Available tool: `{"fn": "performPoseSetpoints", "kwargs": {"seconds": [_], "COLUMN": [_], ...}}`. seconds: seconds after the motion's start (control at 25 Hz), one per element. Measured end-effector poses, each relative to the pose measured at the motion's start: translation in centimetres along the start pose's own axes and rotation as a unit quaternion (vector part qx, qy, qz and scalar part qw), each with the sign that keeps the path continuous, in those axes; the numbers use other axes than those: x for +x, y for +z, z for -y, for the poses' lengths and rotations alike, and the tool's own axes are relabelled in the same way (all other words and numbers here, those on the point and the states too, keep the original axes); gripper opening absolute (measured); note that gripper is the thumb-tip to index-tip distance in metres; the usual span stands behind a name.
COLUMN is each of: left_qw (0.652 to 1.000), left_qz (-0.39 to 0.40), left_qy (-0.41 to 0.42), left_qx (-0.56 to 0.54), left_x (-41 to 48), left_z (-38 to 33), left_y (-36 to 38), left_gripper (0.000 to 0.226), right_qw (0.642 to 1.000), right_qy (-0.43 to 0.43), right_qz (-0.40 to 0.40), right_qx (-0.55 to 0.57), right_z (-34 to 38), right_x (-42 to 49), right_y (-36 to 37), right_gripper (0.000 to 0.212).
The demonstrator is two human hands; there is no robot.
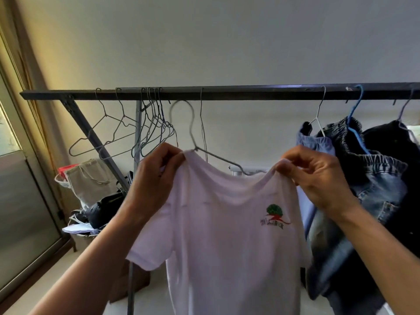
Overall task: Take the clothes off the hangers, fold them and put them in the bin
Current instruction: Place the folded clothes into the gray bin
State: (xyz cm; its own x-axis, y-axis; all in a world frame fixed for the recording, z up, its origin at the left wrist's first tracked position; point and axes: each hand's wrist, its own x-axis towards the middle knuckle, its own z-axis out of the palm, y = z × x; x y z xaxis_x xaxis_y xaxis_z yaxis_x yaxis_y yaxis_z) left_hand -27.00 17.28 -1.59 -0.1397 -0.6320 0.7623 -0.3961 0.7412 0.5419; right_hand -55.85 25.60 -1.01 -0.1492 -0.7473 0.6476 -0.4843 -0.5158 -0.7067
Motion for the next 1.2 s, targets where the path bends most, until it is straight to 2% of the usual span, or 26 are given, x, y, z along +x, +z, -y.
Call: {"fn": "performPoseSetpoints", "kwargs": {"seconds": [0.08, 0.12, 0.24, 0.32, 0.4, 0.48, 0.6, 0.76, 0.84, 1.04, 1.2], "left_qw": [0.999, 0.998, 0.998, 0.999, 0.999, 0.999, 0.998, 0.977, 0.972, 0.978, 0.978], "left_qz": [-0.041, -0.055, -0.052, -0.041, -0.034, -0.026, -0.038, -0.076, -0.059, 0.034, 0.088], "left_qy": [-0.019, -0.023, -0.028, -0.031, -0.036, -0.033, -0.051, -0.197, -0.226, -0.206, -0.187], "left_qx": [-0.001, 0.008, 0.021, 0.005, 0.002, 0.007, 0.018, -0.015, -0.008, 0.02, 0.016], "left_x": [0.1, 0.1, -0.2, -0.3, -0.5, -0.9, -1.8, -2.1, -2.2, -1.9, -0.8], "left_z": [0.9, 1.2, 1.3, 1.1, 0.9, 0.8, 1.1, 3.2, 4.2, 4.5, 3.7], "left_y": [-1.6, -2.2, -2.0, -1.2, -0.6, -0.1, 0.6, 0.5, 0.1, 0.2, 0.3], "left_gripper": [0.017, 0.014, 0.009, 0.016, 0.02, 0.017, 0.014, 0.018, 0.02, 0.022, 0.019], "right_qw": [1.0, 0.999, 0.991, 0.987, 0.982, 0.984, 0.987, 0.99, 0.992, 0.991, 0.976], "right_qy": [-0.005, -0.005, 0.032, 0.073, 0.081, 0.078, 0.078, 0.102, 0.104, 0.083, 0.035], "right_qz": [-0.016, 0.007, 0.11, 0.146, 0.156, 0.131, 0.103, 0.048, 0.001, -0.098, -0.092], "right_qx": [-0.018, -0.033, -0.062, -0.006, 0.068, 0.098, 0.096, 0.082, 0.069, -0.039, -0.195], "right_z": [-0.8, -1.0, -1.5, -1.4, -0.9, -0.2, 0.2, 0.5, 0.6, 0.6, 2.2], "right_x": [0.0, 0.0, 0.0, 0.1, 0.2, 0.1, 0.2, 1.2, 2.0, 4.1, 5.9], "right_y": [-0.9, -1.1, -0.4, 0.8, 2.3, 3.4, 3.8, 1.5, -0.2, -3.1, -1.6], "right_gripper": [0.008, 0.009, 0.038, 0.052, 0.036, 0.031, 0.034, 0.029, 0.026, 0.037, 0.032]}}
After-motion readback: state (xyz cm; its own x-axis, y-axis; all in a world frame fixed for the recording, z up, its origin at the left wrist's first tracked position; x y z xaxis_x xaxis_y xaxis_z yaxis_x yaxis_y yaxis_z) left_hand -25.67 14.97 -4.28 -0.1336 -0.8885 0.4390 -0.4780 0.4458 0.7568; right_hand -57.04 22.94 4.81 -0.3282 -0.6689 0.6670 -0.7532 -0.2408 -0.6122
